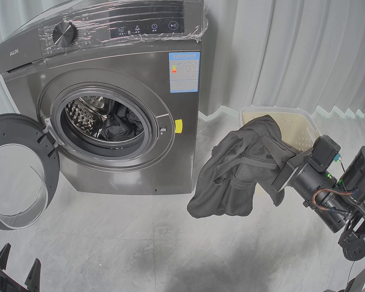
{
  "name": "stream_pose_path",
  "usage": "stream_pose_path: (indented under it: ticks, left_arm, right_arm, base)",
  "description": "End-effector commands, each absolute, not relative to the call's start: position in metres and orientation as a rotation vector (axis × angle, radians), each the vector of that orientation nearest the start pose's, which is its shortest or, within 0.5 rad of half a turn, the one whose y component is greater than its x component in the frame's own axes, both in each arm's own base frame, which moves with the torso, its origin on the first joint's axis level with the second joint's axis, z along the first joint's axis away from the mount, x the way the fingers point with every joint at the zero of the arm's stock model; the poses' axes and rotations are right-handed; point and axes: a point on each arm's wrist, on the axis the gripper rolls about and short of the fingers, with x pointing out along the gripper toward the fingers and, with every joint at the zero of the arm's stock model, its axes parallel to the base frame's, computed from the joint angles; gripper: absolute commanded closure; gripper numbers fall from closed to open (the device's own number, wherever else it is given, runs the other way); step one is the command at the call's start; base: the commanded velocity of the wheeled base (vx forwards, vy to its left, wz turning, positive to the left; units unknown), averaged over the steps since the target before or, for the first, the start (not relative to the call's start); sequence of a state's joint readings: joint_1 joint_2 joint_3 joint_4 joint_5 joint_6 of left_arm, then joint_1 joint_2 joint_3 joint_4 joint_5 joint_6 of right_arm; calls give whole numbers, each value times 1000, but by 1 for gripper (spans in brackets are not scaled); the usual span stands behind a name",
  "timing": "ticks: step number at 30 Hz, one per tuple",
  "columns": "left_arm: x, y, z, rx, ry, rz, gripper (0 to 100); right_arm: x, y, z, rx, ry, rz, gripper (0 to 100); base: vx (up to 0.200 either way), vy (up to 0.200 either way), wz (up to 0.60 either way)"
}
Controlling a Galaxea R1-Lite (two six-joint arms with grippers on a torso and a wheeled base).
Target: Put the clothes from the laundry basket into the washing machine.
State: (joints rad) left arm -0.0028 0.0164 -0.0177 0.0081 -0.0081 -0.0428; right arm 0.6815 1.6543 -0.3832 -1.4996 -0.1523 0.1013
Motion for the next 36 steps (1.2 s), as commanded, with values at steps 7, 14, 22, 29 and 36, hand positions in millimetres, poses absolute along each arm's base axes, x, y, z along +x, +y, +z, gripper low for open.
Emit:
stream_pose_path:
  ticks: [7, 14, 22, 29, 36]
  left_arm:
    - [-23, 0, 75, -43, 6, -12, 0]
    - [-23, 0, 76, -43, 5, -11, 0]
    - [-23, 0, 76, -43, 5, -11, 0]
    - [-23, 0, 75, -43, 6, -12, 0]
    - [-23, 0, 76, -43, 5, -12, 0]
  right_arm:
    - [196, 155, 175, 188, -175, 537, 100]
    - [196, 155, 174, 187, -172, 536, 100]
    - [197, 155, 172, 185, -164, 536, 100]
    - [196, 155, 172, 183, -163, 535, 100]
    - [196, 156, 172, 184, -161, 540, 100]
  base:
    - [0, 29, 0]
    - [0, 200, 0]
    - [0, 200, 0]
    - [0, 200, 0]
    - [0, 200, 0]
